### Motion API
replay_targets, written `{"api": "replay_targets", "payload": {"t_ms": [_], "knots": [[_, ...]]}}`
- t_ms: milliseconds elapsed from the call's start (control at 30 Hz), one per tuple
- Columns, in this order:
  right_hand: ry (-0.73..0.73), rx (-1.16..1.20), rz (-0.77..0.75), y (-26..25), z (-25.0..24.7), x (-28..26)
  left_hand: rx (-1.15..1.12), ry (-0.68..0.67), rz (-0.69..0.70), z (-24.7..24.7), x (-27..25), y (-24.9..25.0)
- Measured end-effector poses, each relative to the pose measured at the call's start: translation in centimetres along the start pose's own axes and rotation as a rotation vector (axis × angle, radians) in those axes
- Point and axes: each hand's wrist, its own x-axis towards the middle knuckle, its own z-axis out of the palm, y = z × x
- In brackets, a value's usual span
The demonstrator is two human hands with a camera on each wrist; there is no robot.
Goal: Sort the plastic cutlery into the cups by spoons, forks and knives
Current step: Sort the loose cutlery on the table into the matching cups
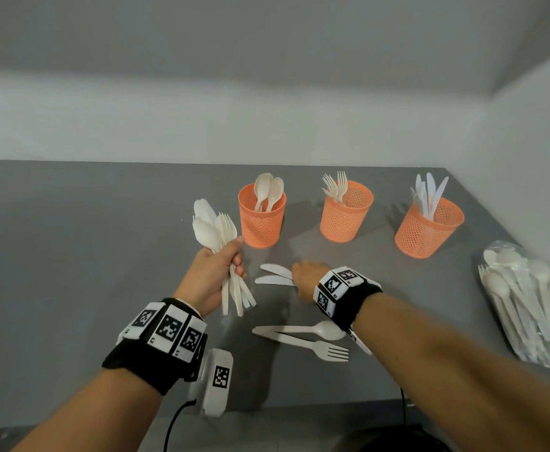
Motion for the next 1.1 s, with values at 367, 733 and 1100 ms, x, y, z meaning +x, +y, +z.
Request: {"api": "replay_targets", "payload": {"t_ms": [367, 733, 1100], "knots": [[0.208, 0.261, 0.152, -1.4, -2.5, -5.2, 0.035, -0.120, -0.037, 0.3, 0.3, -0.2], [0.046, 0.352, 0.327, -1.9, 2.0, -7.8, 0.075, -0.211, -0.084, 2.2, 1.0, -1.0], [0.070, 0.495, 0.258, -2.3, 3.0, -10.0, 0.110, -0.206, -0.084, 2.8, 1.4, -1.4]]}}
